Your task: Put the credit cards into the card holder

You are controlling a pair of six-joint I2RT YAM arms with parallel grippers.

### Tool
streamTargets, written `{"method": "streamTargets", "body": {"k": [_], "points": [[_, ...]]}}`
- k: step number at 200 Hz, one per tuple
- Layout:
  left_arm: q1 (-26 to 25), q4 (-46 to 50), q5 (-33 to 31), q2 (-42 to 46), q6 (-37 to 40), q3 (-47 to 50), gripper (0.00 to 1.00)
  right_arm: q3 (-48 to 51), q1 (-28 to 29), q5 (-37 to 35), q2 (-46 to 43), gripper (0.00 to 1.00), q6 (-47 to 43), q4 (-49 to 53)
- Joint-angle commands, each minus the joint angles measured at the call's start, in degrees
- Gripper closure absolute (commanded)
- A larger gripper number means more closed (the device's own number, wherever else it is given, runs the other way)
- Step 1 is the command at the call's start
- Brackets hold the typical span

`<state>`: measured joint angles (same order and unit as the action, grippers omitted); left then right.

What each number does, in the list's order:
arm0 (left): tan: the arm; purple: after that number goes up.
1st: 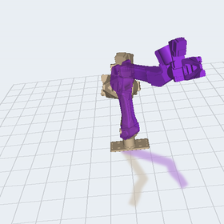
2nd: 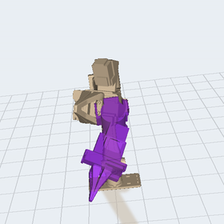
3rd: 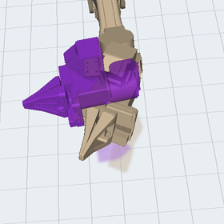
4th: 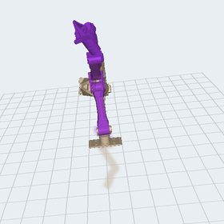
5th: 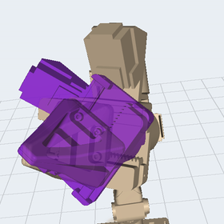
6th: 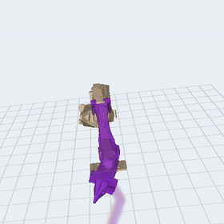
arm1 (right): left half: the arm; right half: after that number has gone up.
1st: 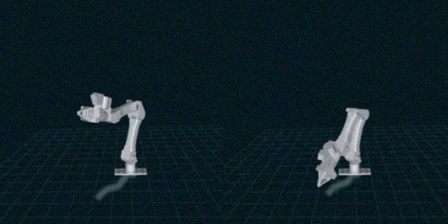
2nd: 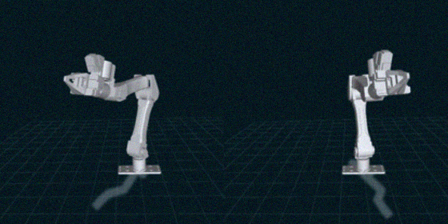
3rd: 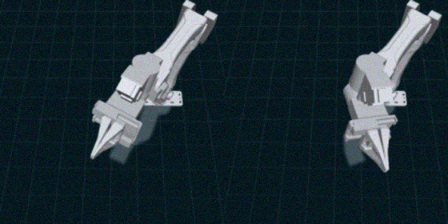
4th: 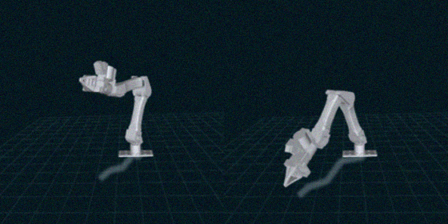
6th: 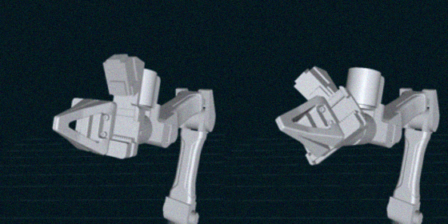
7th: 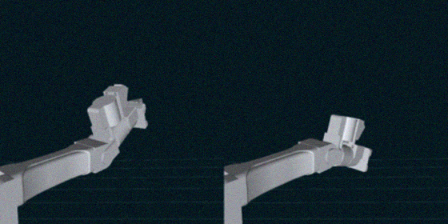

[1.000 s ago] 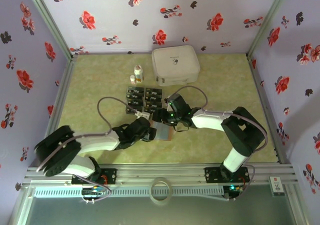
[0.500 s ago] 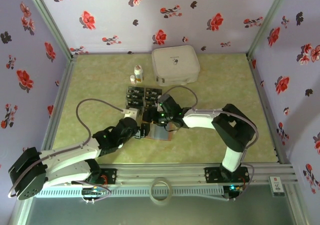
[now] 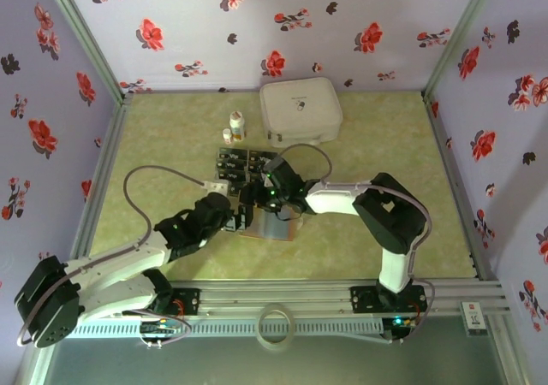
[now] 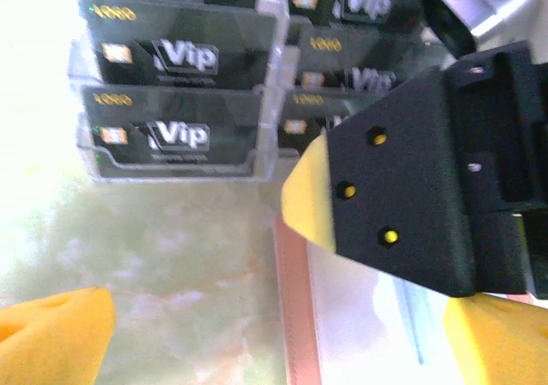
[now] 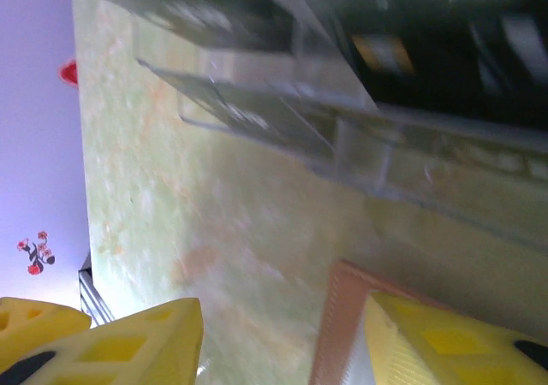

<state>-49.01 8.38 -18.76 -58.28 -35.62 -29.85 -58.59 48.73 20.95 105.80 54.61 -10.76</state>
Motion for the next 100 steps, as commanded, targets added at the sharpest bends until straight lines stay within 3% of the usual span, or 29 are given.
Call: {"method": "streamTargets", "body": {"k": [1,35,67,100], "points": [[7.89,2.35,1.23,1.55,-1.77,-3.31,0.00,-3.50,0.00,1.81,-4.80,0.47,-5.74,7.12],[19.67,2.19,11.63,2.04,1.02,-5.98,0.00,-4.51,-3.54,-3.34,-11.31,0.46,-12.26,17.17],[28.35,0.81,20.67,-2.85,3.61,-9.28,0.00,-5.90,-5.05,-12.21,-14.90,0.44,-20.48,28.53],[33.25,-6.14,28.80,-9.70,5.23,-9.91,0.00,-5.52,-4.96,-17.17,-14.31,0.37,-25.68,33.25]]}}
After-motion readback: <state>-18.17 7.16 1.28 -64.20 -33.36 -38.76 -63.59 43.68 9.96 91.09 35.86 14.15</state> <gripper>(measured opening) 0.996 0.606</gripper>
